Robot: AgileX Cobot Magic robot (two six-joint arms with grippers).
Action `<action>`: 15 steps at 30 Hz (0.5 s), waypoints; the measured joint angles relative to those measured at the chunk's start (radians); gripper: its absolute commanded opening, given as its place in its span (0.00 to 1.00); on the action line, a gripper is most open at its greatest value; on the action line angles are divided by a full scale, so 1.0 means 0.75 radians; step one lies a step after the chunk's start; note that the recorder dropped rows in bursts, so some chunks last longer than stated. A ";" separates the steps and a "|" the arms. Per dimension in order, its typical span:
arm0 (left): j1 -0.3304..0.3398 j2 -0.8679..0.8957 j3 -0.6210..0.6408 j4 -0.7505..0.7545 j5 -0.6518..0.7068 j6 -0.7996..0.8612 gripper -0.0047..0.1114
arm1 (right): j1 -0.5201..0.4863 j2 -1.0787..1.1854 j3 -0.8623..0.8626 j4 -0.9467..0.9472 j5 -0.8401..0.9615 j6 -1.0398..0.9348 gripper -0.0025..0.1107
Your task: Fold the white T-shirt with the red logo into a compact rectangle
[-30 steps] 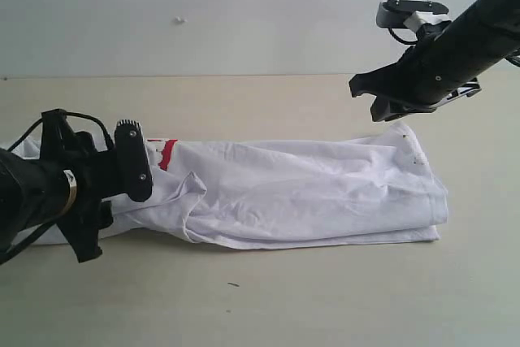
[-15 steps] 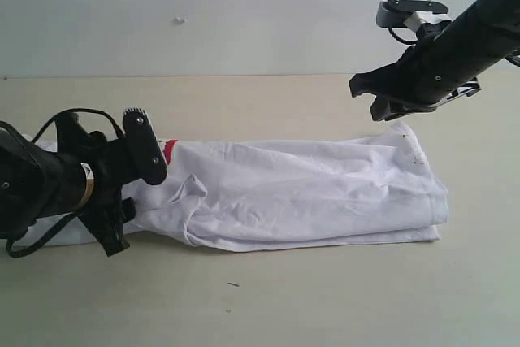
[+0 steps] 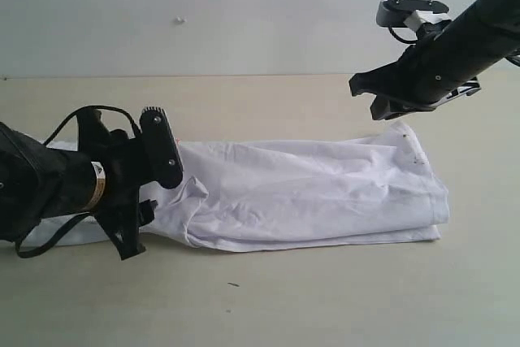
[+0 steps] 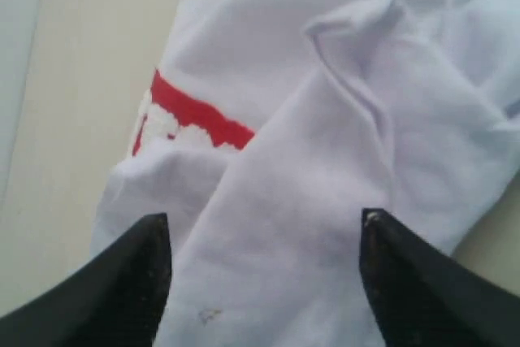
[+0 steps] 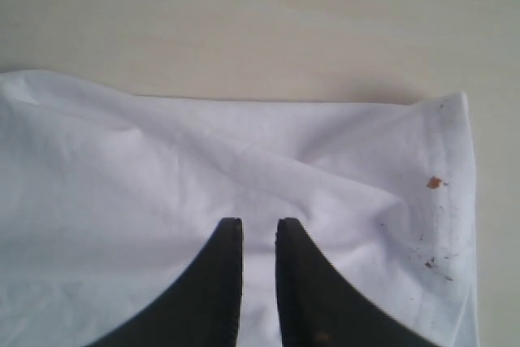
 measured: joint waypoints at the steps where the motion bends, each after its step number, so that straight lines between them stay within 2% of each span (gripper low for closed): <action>1: -0.003 -0.017 0.000 0.000 -0.018 0.000 0.59 | 0.000 0.000 0.000 0.000 -0.003 0.000 0.17; 6: -0.003 -0.018 0.000 -0.017 -0.106 0.008 0.48 | 0.000 0.000 0.000 0.000 -0.003 0.000 0.17; 9: -0.003 0.044 0.003 -0.020 -0.107 0.042 0.48 | 0.000 0.000 0.000 0.000 -0.003 0.000 0.17; 15: -0.003 0.157 0.010 -0.018 0.134 0.095 0.48 | 0.000 0.000 0.000 0.000 -0.003 0.000 0.17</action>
